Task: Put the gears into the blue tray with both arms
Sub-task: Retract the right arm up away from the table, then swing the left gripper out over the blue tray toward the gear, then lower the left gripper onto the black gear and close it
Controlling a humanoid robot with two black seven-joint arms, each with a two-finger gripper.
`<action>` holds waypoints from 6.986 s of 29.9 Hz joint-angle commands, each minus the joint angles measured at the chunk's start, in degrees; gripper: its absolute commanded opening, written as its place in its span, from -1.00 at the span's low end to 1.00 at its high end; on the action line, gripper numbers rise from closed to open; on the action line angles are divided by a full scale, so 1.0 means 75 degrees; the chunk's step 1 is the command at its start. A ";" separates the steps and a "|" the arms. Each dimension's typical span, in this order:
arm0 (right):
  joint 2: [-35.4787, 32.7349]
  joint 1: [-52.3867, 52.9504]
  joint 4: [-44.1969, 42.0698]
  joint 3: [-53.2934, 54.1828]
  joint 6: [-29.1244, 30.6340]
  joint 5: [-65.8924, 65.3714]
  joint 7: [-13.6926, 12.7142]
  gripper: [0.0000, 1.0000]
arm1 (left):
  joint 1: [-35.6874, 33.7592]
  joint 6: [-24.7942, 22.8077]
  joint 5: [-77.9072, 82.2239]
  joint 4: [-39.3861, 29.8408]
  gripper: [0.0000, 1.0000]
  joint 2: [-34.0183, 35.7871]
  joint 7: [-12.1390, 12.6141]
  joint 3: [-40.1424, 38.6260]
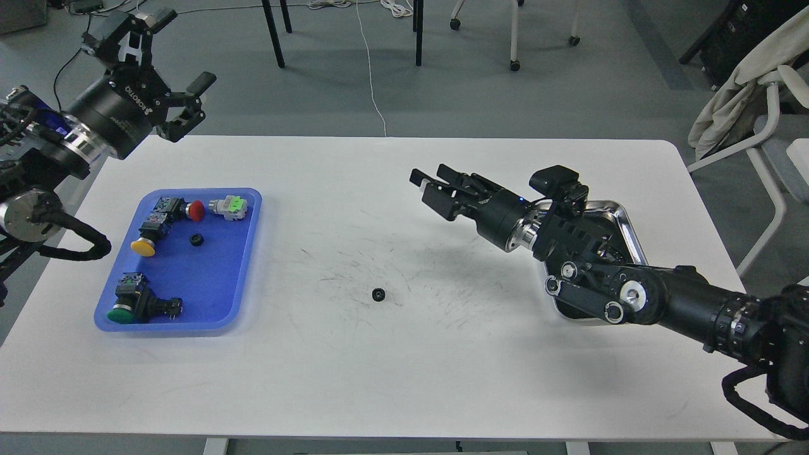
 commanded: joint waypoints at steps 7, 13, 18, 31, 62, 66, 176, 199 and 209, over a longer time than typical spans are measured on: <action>-0.1289 0.0727 0.0077 0.0219 0.0783 0.3545 -0.0124 0.75 | 0.0118 0.0000 -0.0042 0.0235 0.98 -0.0739 0.0000 -0.0265; -0.1875 0.0809 0.0065 0.0734 0.1417 0.4765 -0.0394 0.81 | 0.0141 0.0000 0.0764 0.0878 0.97 -0.1219 0.0000 -0.0171; -0.2239 0.0809 0.0065 0.1203 0.1721 0.5456 -0.0628 0.86 | 0.0153 0.0416 0.1668 0.1348 0.94 -0.1724 0.0000 -0.0183; -0.3188 0.0809 0.0053 0.1380 0.2915 0.6746 -0.1119 0.89 | 0.0083 0.0639 0.1750 0.1174 0.97 -0.1748 0.0000 0.0448; -0.3798 0.0575 -0.0052 0.1228 0.3456 0.8188 -0.1988 0.93 | -0.1112 0.2726 0.7305 -0.1007 0.97 -0.2006 0.0000 0.3074; -0.3786 0.0365 -0.0041 0.1274 0.3433 0.8212 -0.1976 0.93 | -0.1452 0.2912 0.7797 -0.0807 0.97 -0.2227 0.0000 0.3730; -0.3575 -0.0667 -0.0416 0.1204 0.3468 0.8517 -0.1859 0.93 | -0.1441 0.6101 1.3048 0.0716 0.35 -0.3377 0.0000 0.6379; -0.3564 -0.0726 -0.0416 0.1193 0.3468 0.8505 -0.1847 0.93 | -0.1148 0.6382 1.3036 0.1138 -0.21 -0.3565 0.0000 0.6379; -0.3564 -0.0726 -0.0416 0.1204 0.3468 0.8470 -0.1847 0.93 | -0.1090 0.6417 1.3024 0.1244 -0.40 -0.3600 0.0000 0.6368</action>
